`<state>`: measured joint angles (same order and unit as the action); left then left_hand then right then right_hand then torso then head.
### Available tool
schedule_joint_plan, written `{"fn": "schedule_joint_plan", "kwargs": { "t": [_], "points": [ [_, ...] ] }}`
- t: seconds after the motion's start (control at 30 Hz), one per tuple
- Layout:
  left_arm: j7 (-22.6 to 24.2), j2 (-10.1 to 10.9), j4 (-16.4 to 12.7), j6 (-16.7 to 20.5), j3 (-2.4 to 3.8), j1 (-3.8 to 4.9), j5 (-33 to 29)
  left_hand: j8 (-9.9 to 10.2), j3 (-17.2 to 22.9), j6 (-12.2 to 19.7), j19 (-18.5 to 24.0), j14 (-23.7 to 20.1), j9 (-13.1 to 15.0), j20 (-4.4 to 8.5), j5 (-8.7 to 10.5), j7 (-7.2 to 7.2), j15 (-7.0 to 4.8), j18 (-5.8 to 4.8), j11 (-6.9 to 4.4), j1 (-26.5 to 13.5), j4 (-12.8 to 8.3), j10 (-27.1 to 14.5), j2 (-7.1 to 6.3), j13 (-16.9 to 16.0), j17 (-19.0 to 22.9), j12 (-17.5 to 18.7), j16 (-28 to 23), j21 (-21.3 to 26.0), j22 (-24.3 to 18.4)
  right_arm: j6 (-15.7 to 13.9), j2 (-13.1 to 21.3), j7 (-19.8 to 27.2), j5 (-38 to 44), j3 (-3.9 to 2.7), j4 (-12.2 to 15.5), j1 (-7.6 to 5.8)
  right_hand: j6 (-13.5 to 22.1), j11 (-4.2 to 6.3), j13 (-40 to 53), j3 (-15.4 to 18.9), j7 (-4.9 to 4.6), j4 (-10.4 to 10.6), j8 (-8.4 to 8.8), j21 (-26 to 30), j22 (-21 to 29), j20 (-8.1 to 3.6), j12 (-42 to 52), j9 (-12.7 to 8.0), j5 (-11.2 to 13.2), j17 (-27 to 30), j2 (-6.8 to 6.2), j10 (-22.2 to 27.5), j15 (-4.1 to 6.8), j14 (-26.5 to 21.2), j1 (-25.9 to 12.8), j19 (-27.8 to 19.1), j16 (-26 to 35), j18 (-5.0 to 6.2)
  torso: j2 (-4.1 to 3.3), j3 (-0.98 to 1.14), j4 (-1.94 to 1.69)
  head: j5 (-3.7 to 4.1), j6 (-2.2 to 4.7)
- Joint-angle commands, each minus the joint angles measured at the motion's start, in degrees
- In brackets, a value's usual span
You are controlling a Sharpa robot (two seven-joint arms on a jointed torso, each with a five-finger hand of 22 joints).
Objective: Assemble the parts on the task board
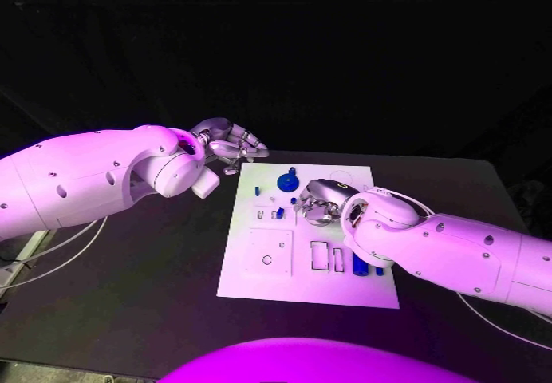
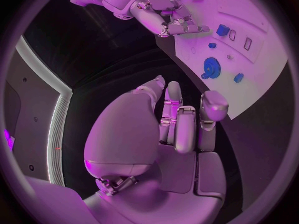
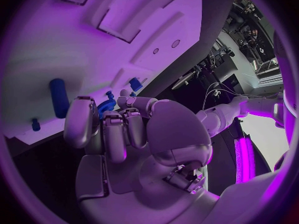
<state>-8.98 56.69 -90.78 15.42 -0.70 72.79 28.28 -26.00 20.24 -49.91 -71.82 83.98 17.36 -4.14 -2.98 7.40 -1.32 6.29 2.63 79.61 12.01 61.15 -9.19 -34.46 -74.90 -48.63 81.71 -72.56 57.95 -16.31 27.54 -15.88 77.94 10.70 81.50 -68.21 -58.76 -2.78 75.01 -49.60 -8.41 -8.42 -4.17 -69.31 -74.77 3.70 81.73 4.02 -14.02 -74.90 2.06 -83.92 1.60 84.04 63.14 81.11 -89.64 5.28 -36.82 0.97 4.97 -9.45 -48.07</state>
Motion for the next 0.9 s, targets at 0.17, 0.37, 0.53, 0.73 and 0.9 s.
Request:
{"fn": "schedule_joint_plan", "kwargs": {
  "t": [0.17, 0.37, 0.53, 0.73, 0.9],
  "points": [
    [-1.4, -1.4, 1.2, -7.2, 0.03, 0.05, 5.4, 1.0, -2.6, -0.7, 4.1, -0.5, -0.8, -0.74, 0.04, 0.19, 0.65, 1.41, 0.35, -3.5, 2.5, -0.2, -0.77, 0.3, -1.8, -0.5, -3.9, 4.1, -6.2, -6.5, 6.5, 7.4, -6.6, -0.48, 6.8, -2.28, -2.3, -0.13, 7.6, 14.7, 0.59, 2.6, -1.75, 6.3, 4.1, 1.26, -4.0, 0.5, 8.0, -15.1, -6.45, -0.8, -0.50, 6.0, -2.8, -2.5, -0.4, 0.62, 0.99, -0.12, 0.64, 0.13, 0.55],
    [-4.4, -3.4, 3.3, -13.1, 0.04, 0.08, 14.8, -0.9, -6.1, -4.2, -0.6, 2.5, 0.2, -0.28, -0.01, -1.42, -0.38, 0.13, -0.94, -6.3, 4.4, 2.8, 0.03, -0.3, -6.8, -3.1, 0.9, 0.1, 0.6, -6.4, 12.7, 16.6, -18.3, -0.67, 12.4, -4.74, -2.5, 0.72, 0.4, 30.4, 1.83, 6.3, -5.09, 23.1, 15.7, 0.45, -15.8, 1.3, 6.0, -11.1, -7.84, 5.1, 0.00, 4.5, 0.6, -8.7, 3.4, 3.41, 1.90, -0.26, 1.31, -0.02, 0.91],
    [-8.7, -6.3, 5.5, -19.1, 0.07, 0.21, 23.8, -1.9, -9.5, -5.2, -3.1, 3.5, 1.7, 0.73, 0.03, -2.38, -1.27, -0.60, -1.82, -9.4, 4.7, 6.0, 1.45, -4.5, -8.7, -6.7, 2.6, -2.3, 4.3, -4.0, 17.5, 20.6, -29.4, -0.71, 14.5, -5.99, -0.9, 0.73, -13.3, 38.9, 1.69, 8.9, -9.00, 40.7, 28.0, 0.91, -36.0, 2.7, 4.3, 1.4, -6.69, 14.6, -0.02, -0.9, 4.1, -14.4, 17.0, 5.27, 2.54, -0.27, 1.64, -0.05, 1.07],
    [-13.7, -10.4, 8.5, -25.6, 0.09, 0.42, 33.9, -3.3, -14.0, -4.5, -5.5, 4.9, 4.6, 1.24, 0.03, -2.82, -1.63, -1.45, -2.25, -11.1, 4.7, 9.8, 3.36, -15.6, -12.1, -15.5, 5.8, -5.2, 8.9, -1.4, 22.1, 24.2, -42.1, -0.71, 14.3, -6.45, -0.1, 0.11, -34.2, 39.3, 0.90, 9.2, -9.69, 52.4, 37.3, 2.82, -59.4, 3.0, 4.9, 30.9, -3.93, 18.1, -2.03, -13.5, 10.0, -19.1, 57.1, 5.43, 2.86, -0.19, 1.89, -0.09, 0.94],
    [-15.5, -13.3, 11.2, -28.4, 0.09, 0.60, 36.7, -4.2, -15.7, -4.2, -6.3, 5.3, 6.3, 1.40, 0.00, -3.02, -1.78, -1.77, -2.37, -11.2, 4.7, 10.5, 4.08, -18.2, -13.1, -17.5, 6.6, -6.2, 10.6, 0.6, 24.7, 26.8, -47.9, -0.71, 12.9, -6.55, -0.5, -1.51, -50.8, 35.6, -0.16, 9.1, -5.88, 61.6, 46.0, 5.77, -74.0, 1.9, 4.7, 42.5, -4.10, 14.7, -4.01, -14.5, 12.5, -23.3, 73.8, 5.42, 2.98, -0.16, 1.88, 0.15, 1.25]
  ]
}}
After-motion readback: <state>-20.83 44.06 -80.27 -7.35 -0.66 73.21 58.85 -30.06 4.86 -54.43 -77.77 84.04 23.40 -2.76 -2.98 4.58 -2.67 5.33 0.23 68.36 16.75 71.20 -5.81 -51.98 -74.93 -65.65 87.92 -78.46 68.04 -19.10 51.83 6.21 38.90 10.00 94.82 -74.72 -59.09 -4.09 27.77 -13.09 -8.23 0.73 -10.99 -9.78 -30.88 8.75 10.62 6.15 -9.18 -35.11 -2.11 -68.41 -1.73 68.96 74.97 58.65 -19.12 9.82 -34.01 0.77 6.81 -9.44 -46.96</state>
